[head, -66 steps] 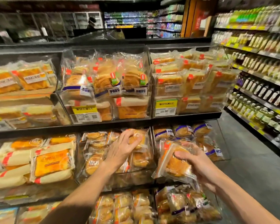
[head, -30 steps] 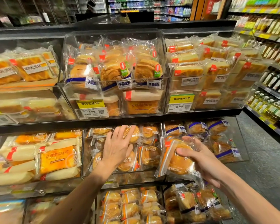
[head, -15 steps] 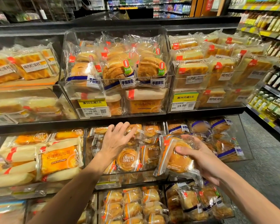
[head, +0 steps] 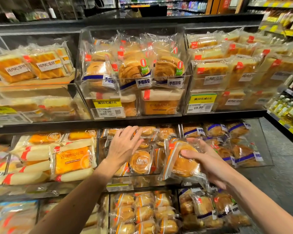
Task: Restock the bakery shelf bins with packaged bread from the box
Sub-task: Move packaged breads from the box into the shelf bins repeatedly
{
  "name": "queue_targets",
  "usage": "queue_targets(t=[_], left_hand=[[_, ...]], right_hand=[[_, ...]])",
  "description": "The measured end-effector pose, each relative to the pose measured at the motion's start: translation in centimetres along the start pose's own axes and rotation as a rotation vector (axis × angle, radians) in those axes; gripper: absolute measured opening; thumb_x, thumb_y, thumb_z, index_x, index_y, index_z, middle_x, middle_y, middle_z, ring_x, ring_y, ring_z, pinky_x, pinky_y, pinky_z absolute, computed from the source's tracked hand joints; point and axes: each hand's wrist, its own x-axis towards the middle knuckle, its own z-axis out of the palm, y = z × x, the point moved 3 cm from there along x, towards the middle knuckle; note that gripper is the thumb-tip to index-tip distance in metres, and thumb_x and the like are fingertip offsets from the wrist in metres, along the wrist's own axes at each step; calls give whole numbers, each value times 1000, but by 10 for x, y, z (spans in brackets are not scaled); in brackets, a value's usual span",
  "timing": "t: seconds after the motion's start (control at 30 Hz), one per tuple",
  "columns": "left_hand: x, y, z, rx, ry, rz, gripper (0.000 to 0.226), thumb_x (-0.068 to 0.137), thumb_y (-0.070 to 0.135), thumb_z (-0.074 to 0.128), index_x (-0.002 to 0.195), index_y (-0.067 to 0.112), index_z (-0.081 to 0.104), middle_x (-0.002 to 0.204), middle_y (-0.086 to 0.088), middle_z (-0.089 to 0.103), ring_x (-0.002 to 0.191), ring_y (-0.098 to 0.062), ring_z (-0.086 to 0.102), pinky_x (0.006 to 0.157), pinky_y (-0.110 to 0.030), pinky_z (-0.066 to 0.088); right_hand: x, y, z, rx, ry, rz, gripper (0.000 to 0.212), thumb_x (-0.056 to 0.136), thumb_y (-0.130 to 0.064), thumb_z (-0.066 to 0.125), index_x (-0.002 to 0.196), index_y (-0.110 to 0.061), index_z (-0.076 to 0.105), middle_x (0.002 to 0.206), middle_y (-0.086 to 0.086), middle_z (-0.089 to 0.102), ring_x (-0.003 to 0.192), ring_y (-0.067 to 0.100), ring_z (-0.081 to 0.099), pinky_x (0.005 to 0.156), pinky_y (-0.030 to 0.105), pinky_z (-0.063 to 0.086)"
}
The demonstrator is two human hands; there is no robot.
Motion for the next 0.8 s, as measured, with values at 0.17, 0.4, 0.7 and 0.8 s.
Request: queue_targets(t=[0.17,0.4,0.7,0.8], left_hand=[[2,-13,-1,82,1,-8,30,88,19,77,114,7,68,92,-11,65,82,-26,52,61,-35,35],[8,-12,-8,-5,-121,-157,25,86,27,77,106,14,71,98,-6,66,88,-25,58,67,-37,41],[7,52,-118,-1022,-582,-731,44,85,63,57,124,44,50,117,20,49,104,6,52,84,-13,43],[-8,64,-113,-967,-694,-724,83,73,70,70,141,48,28,131,16,34,120,-2,41,96,-17,34]], right_hand=[[-9,-9,16,5,-11,29,50,88,-6,68,132,-17,47,112,19,68,31,-3,52,32,8,37],[10,1,33,50,-48,6,62,68,-20,82,123,-24,55,105,-1,77,87,5,73,81,26,51],[22,24,67,112,97,-44,84,57,-33,90,128,-21,46,116,12,70,99,20,73,77,31,58],[20,27,83,160,69,-58,70,76,-66,70,126,-18,58,124,14,67,107,23,70,87,43,58]])
